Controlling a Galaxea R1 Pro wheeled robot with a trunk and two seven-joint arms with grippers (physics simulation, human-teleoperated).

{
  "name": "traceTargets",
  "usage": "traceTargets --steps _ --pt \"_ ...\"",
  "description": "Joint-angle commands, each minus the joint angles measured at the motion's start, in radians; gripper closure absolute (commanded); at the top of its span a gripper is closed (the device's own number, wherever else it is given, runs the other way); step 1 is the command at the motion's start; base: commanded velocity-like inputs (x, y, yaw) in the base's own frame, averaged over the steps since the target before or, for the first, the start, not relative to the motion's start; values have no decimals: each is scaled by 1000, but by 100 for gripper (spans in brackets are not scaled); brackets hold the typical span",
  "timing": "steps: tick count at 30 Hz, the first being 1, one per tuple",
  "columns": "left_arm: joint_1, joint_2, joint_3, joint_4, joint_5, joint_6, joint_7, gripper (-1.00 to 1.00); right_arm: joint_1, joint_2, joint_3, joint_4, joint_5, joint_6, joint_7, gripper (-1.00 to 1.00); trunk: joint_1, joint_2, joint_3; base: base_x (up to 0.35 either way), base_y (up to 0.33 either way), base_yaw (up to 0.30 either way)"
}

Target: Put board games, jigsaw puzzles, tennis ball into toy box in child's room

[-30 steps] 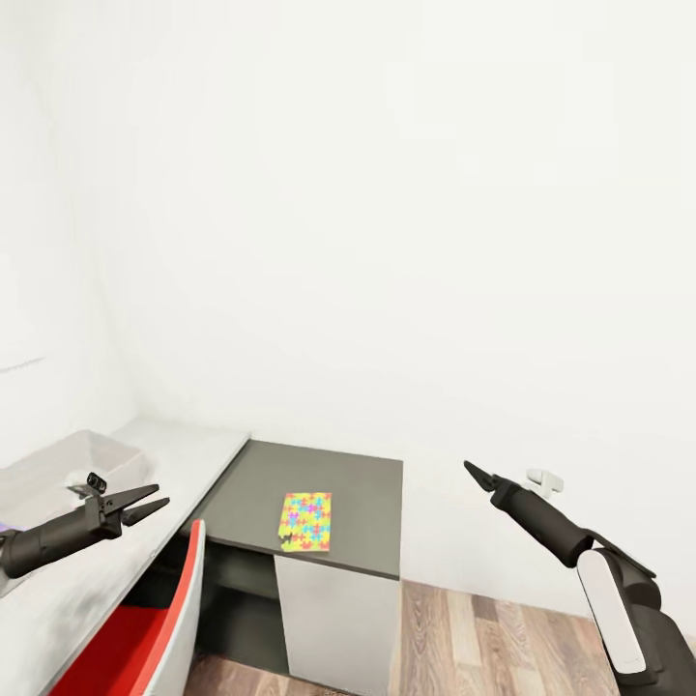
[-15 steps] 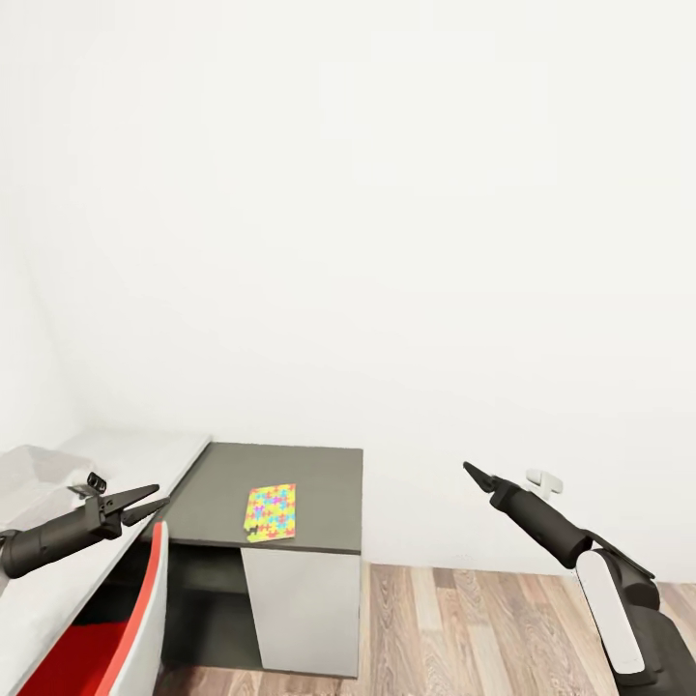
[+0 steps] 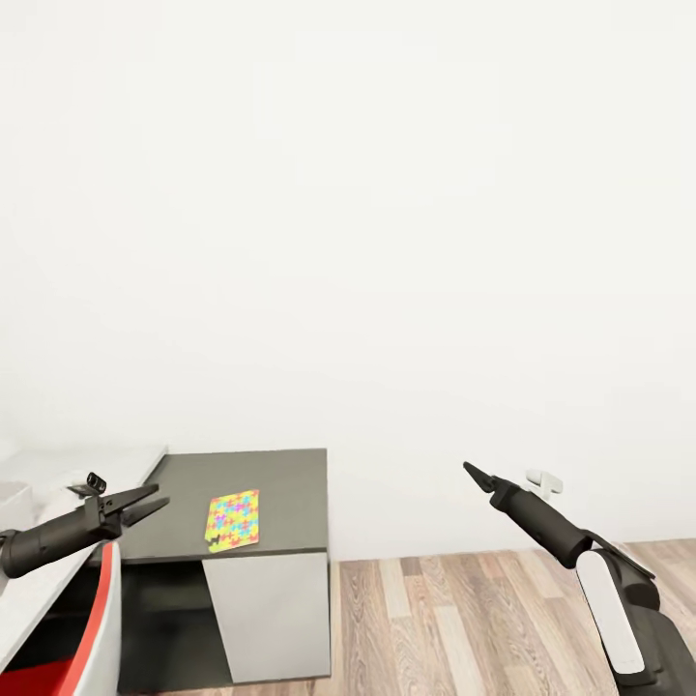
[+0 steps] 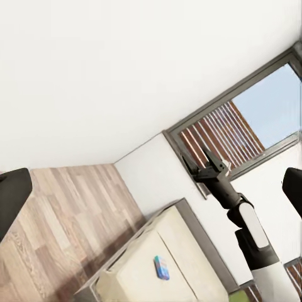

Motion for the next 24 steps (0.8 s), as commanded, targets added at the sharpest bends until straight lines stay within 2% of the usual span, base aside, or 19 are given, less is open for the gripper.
traceTargets --steps 1,24 --pt "0 0 1 0 -1 11 -4 -100 -1 0 -1 0 -7 9 1 -100 0 -1 0 -1 0 -279" --pt "0 -1 0 0 -1 6 -4 -100 -1 2 3 8 -7 8 -18 -100 0 -1 12 0 0 -279"
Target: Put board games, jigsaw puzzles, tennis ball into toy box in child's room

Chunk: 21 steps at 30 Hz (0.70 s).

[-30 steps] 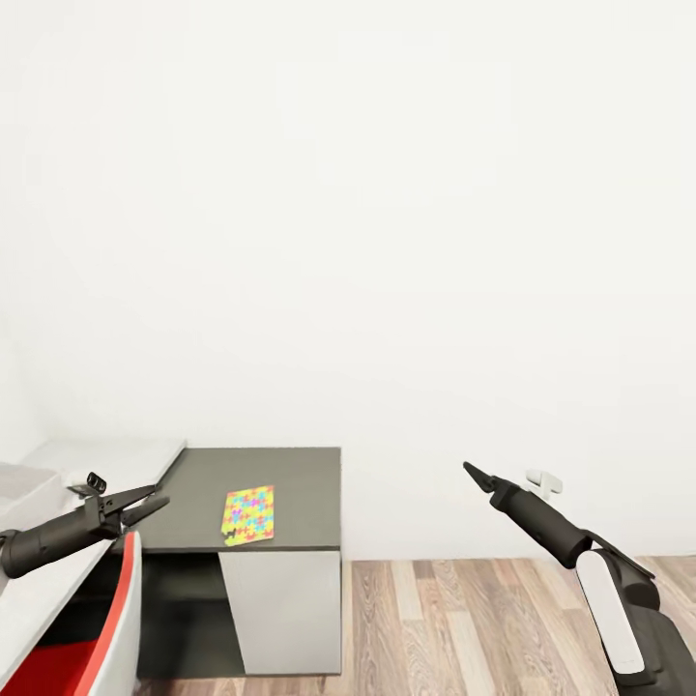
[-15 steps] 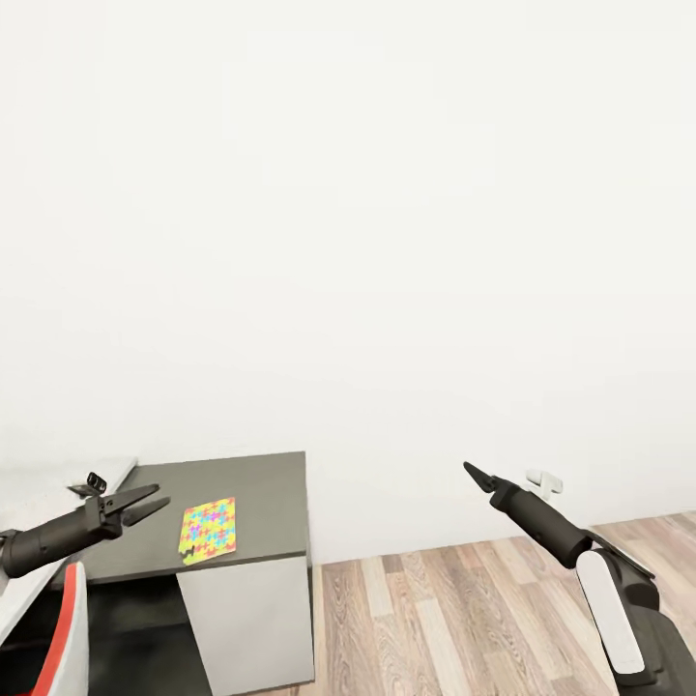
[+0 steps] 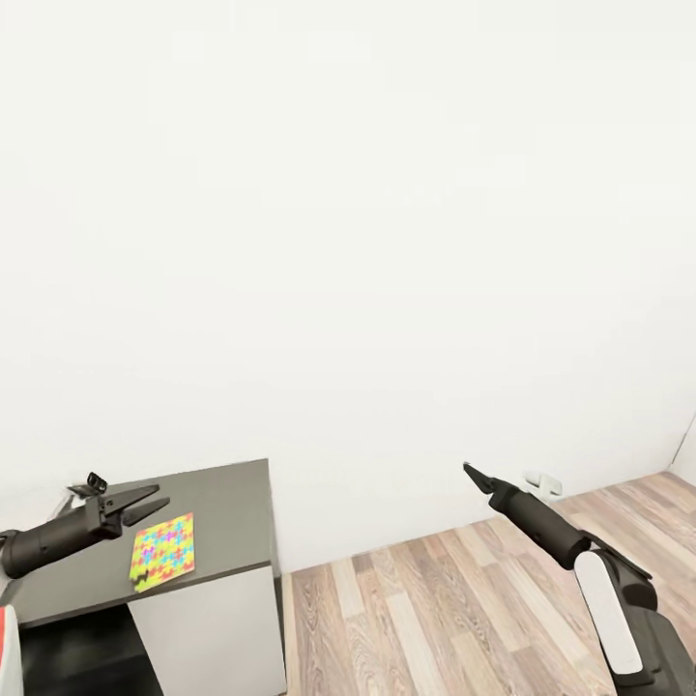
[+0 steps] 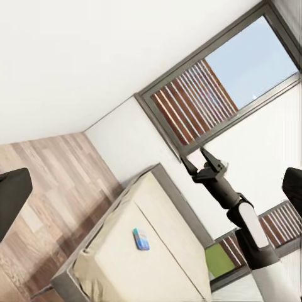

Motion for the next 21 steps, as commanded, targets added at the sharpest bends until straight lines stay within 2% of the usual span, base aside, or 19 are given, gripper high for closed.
traceTargets --steps 1,6,8,10,13,15,16,17,18,19,21 --pt "0 0 0 0 -1 10 -4 -100 -1 0 -2 5 -7 8 -1 -100 0 -1 0 0 0 -279" --pt "0 -5 -2 0 -3 10 -4 -100 -1 -5 -11 36 -7 10 -4 -100 0 -1 3 0 0 -279" --pt "0 -6 -2 0 -12 9 -4 -100 2 -7 -27 41 -7 14 -3 -100 0 -1 4 0 0 -276" --pt "0 -7 -2 0 -29 9 -4 -100 19 -8 -44 43 -7 16 -2 -100 0 -1 6 0 0 -274" --pt "0 -8 -1 0 -59 9 -4 -100 98 -13 -74 44 -7 13 4 -100 0 -1 8 0 0 -262" --pt "0 -9 -1 -1 -68 8 -4 -100 150 -16 -112 43 -7 8 20 -100 0 -1 10 0 0 -252" --pt "0 -10 -1 -1 -71 8 -4 -100 182 -17 -157 42 -8 5 52 -100 0 -1 11 0 0 -249" --pt "0 -10 -1 -1 -72 7 -4 -100 194 -17 -179 43 -8 4 69 -100 0 -1 12 0 0 -249" --pt "0 -11 -1 -2 -74 7 -4 -100 214 -16 -224 44 -6 1 114 -100 0 -1 13 0 0 -247" --pt "0 -11 -1 -2 -75 7 -4 -100 222 -15 -246 46 -4 -1 140 -100 0 -1 14 0 0 -247" --pt "0 -11 -1 -2 -76 7 -4 -100 240 -12 -309 90 5 -22 239 -100 0 -1 16 0 0 -246"
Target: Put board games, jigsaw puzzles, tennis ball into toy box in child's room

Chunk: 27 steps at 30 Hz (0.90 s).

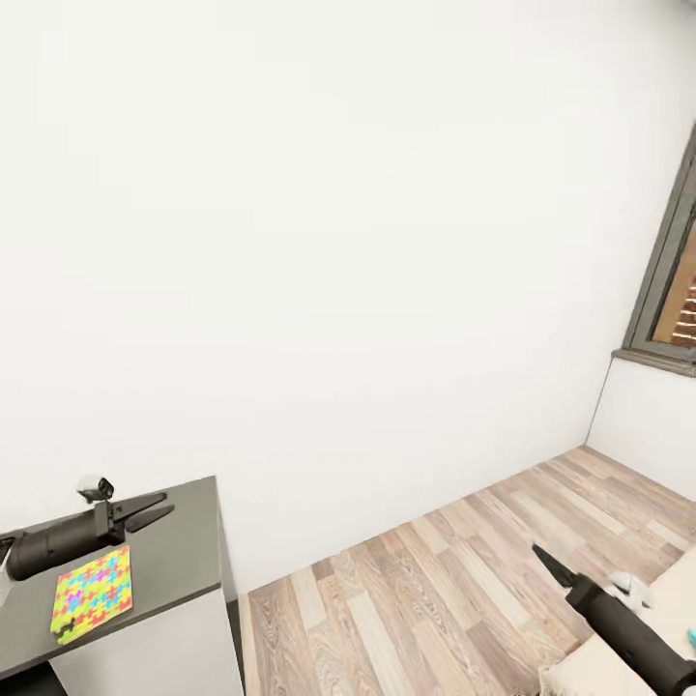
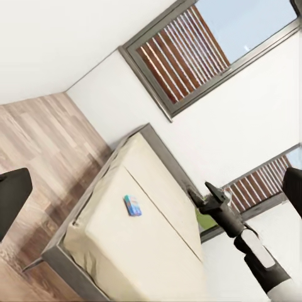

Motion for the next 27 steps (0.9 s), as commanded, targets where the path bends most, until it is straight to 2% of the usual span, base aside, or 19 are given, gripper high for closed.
traceTargets --steps 1,4,6,7,9,12,15,20,27 --pt "0 0 0 0 -1 10 -4 -100 3 -1 -11 23 -3 -3 25 -100 0 -1 1 0 0 -246" --pt "0 0 0 -1 -1 9 -4 -100 16 -5 -39 180 29 -113 107 -100 0 -1 4 0 0 -246" --pt "0 -2 0 -1 -2 9 -4 -100 21 -14 -47 314 48 -225 175 -100 0 -1 6 0 0 -246" --pt "0 -3 0 -1 -2 9 -4 -100 22 -17 -48 337 51 -244 193 -100 0 -1 7 0 0 -246" --pt "0 -12 -2 -2 -2 9 -4 -100 26 -29 -50 393 58 -293 277 -100 0 -1 9 0 0 -245" --pt "0 -23 -14 -3 -3 9 -4 -100 27 -36 -52 416 60 -315 349 -100 0 -1 12 0 0 -245" --pt "0 -27 -39 -3 -3 9 -4 -100 28 -43 -53 429 61 -324 384 -100 0 -1 15 0 0 -245" --pt "0 -30 -73 -3 -4 9 -4 -100 29 -56 -52 439 61 -330 402 -100 0 -1 21 0 0 -238" --pt "0 -30 -80 -3 -5 9 -4 -100 29 -58 -52 440 61 -332 402 -100 0 -1 29 0 0 -228"
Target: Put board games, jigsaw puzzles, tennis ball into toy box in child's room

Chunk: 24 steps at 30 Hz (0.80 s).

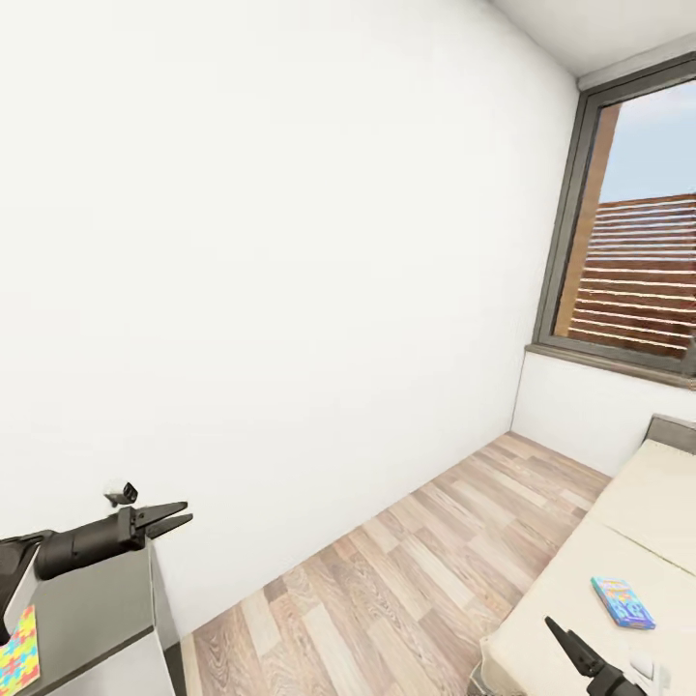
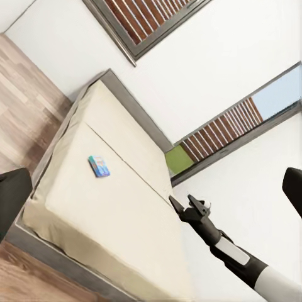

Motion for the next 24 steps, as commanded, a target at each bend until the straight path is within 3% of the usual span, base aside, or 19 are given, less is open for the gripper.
traceTargets --steps 1,24 --pt "0 0 0 0 -1 11 -4 -100 -1 0 -1 1 -6 10 4 -100 0 -1 1 0 0 -226" --pt "-1 0 -1 0 -1 11 -4 -100 -1 -1 -2 3 -7 23 -27 -100 0 -1 28 0 0 -226"
